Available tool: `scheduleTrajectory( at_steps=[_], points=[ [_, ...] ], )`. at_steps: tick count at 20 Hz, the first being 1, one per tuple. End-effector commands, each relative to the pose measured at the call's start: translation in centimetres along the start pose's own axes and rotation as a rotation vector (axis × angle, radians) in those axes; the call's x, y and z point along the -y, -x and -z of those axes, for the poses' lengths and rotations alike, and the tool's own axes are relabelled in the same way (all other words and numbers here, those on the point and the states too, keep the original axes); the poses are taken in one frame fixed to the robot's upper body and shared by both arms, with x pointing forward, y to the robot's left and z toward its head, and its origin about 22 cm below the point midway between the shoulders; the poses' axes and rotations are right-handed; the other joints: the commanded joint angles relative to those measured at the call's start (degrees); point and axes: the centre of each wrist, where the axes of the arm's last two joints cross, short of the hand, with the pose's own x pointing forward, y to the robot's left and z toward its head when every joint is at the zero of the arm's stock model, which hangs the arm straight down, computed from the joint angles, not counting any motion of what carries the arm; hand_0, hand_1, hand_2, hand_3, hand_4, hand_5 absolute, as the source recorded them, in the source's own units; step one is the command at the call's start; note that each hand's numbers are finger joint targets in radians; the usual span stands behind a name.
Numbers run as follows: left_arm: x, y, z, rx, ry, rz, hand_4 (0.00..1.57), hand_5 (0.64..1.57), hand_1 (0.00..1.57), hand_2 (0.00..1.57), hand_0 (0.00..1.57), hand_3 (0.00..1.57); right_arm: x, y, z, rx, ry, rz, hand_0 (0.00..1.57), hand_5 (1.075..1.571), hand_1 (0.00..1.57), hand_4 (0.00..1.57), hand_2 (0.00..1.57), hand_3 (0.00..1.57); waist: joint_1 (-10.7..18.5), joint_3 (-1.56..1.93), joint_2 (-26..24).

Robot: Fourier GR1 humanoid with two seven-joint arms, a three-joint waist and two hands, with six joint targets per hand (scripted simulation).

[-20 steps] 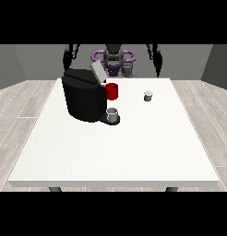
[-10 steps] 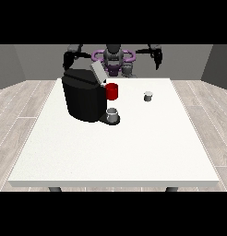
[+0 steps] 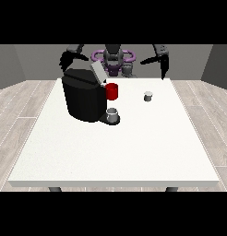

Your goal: Insert the coffee pod into the coffee machine and close the lid

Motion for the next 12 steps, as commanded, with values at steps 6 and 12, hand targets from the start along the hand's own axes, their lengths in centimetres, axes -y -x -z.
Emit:
scheduleTrajectory(
  at_steps=[6,12],
  points=[
    [-2.4,1.7,3.2,-0.12,-0.021,0.055,0.0,1.571,0.0,0.0,0.0,0.0,-2.5,-0.8,-0.1,0.024,-0.061,0.007,0.0,1.571,0.0,0.23,0.0,0.0,-3.22,-0.02,3.42],
    [-1.0,1.8,5.2,-0.172,0.003,0.127,0.0,1.571,0.0,0.0,0.0,0.0,-1.4,-1.4,2.6,0.012,-0.026,0.022,0.0,1.571,0.0,0.33,0.0,0.0,-2.11,-0.01,4.42]
  ],
)
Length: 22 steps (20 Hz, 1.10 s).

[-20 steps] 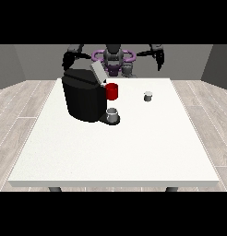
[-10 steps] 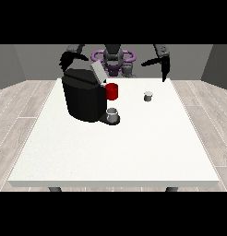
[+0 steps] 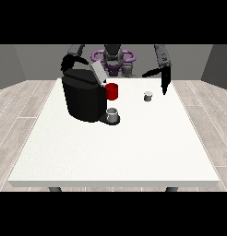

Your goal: Insert the coffee pod into the coffee machine and close the lid

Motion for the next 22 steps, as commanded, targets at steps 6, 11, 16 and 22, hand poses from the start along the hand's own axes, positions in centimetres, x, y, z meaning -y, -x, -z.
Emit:
scheduleTrajectory(
  at_steps=[6,11,16,22],
  points=[
    [1.3,1.1,1.7,-0.074,0.043,0.145,0.0,1.571,0.0,0.11,0.0,0.0,-1.0,0.9,0.5,-0.076,-0.003,-0.041,0.0,1.571,0.0,0.37,0.0,0.0,0.04,-0.01,-0.07],
    [3.0,1.6,2.0,-0.125,0.079,0.198,0.0,1.571,0.22,0.53,0.22,0.22,-0.3,2.4,0.2,-0.139,0.024,-0.06,0.0,1.571,0.0,0.43,0.0,0.0,0.71,0.0,-2.33],
    [0.2,3.5,1.9,-0.121,0.03,0.249,0.0,1.571,0.76,0.82,0.76,0.51,-1.5,1.6,1.4,-0.074,0.007,-0.058,0.0,1.571,0.0,0.41,0.0,0.0,-0.35,-0.02,2.25],
    [0.6,3.0,2.4,-0.145,0.091,0.411,0.0,1.571,0.57,0.7,0.57,0.41,0.4,1.0,2.8,-0.11,0.019,-0.059,0.0,1.571,0.0,0.39,0.0,0.0,-0.15,0.0,0.95]
  ],
)
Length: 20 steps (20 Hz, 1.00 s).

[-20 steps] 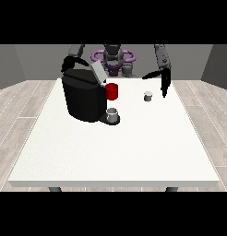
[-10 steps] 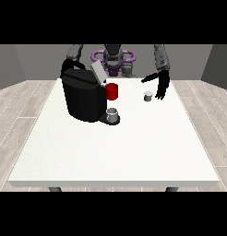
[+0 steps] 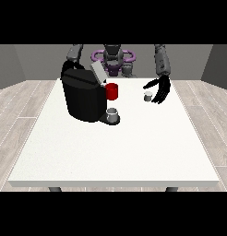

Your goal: Insert the coffee pod into the coffee machine and close the lid

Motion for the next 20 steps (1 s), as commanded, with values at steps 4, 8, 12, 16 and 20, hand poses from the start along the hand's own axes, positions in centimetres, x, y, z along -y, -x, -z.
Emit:
scheduleTrajectory(
  at_steps=[4,8,12,16,20],
  points=[
    [-1.4,-0.6,0.7,0.061,-0.034,0.16,0.0,1.571,0.65,0.79,0.65,0.53,-0.4,1.0,0.1,0.003,0.015,-0.003,0.0,1.571,0.0,0.45,0.0,0.0,0.33,0.01,0.73],
    [0.7,-0.1,1.2,0.077,-0.117,0.157,0.23,1.571,0.72,0.86,0.72,0.65,-1.7,-1.0,0.5,-0.002,-0.019,0.011,0.0,1.571,0.0,0.52,0.0,0.0,-1.1,-0.02,1.07],
    [1.4,-0.3,1.7,0.085,-0.171,0.165,0.39,1.571,0.82,0.97,0.82,0.74,-0.5,-2.4,2.0,0.049,0.004,0.031,0.0,1.571,0.0,0.52,0.0,0.0,-1.5,-0.02,3.25],
    [0.3,-0.3,1.9,0.076,-0.162,0.252,0.29,1.571,0.99,1.09,0.99,0.87,-0.5,-0.2,0.4,0.029,-0.029,0.039,0.0,1.571,0.0,0.49,0.0,0.0,-2.66,0.0,2.29],
    [2.0,-0.9,2.2,0.062,-0.126,0.327,0.29,1.571,1.03,1.11,1.03,0.89,-0.1,1.0,0.4,0.026,-0.005,0.047,0.0,1.571,0.0,0.52,0.0,0.0,-2.01,0.02,2.48]
  ],
)
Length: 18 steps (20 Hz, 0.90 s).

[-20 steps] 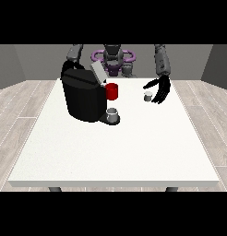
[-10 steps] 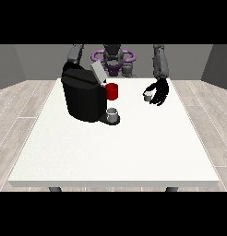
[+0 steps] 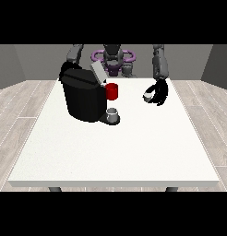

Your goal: Insert the coffee pod into the coffee machine and close the lid

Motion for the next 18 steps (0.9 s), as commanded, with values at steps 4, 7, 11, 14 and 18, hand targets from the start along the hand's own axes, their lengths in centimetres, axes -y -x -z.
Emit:
scheduleTrajectory(
  at_steps=[4,7,11,14,18],
  points=[
    [-1.6,-0.4,1.2,0.06,0.004,0.011,0.51,1.571,1.27,1.4,1.27,1.36,-0.2,0.1,0.2,0.001,0.012,0.011,0.0,1.571,0.0,0.43,0.0,0.0,0.06,-0.23,0.5],
    [-0.4,-2.9,1.6,0.149,0.085,0.011,0.61,1.571,1.47,1.47,1.47,1.41,1.0,1.9,-0.2,-0.055,0.043,0.003,0.0,1.571,0.0,0.42,0.0,0.0,1.97,-0.2,-3.41],
    [-3.8,-6.5,3.9,0.213,0.07,-0.019,0.58,1.571,1.39,1.41,1.39,1.35,0.7,3.1,-0.3,-0.09,0.03,0.031,0.0,1.571,0.0,0.44,0.0,0.0,1.68,-0.19,-3.87],
    [-4.0,-8.6,4.3,0.261,0.087,-0.002,0.56,1.571,1.29,1.36,1.29,1.34,2.4,3.2,0.4,-0.136,0.064,0.002,0.0,1.571,0.0,0.5,0.0,0.0,3.51,-0.19,-5.86],
    [-4.8,-12.9,5.2,0.313,0.168,-0.016,0.57,1.571,1.23,1.32,1.23,1.29,1.3,5.6,-1.0,-0.141,0.084,0.015,0.0,1.571,0.0,0.47,0.0,0.0,4.72,-0.16,-8.83]
  ],
)
